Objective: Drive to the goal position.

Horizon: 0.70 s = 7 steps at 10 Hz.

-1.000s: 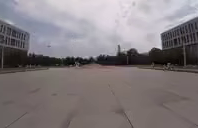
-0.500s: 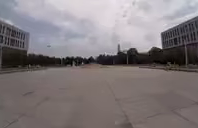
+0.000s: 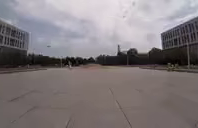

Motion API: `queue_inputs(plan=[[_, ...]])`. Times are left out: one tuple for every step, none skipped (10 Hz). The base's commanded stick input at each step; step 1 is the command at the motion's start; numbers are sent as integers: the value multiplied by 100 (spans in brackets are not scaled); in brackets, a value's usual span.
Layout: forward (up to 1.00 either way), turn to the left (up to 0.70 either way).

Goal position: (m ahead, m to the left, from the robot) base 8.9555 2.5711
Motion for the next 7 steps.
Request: queue_inputs(plan=[[70, 18], [70, 22], [70, 0], [70, 0], [70, 0], [70, 0], [70, 0]])
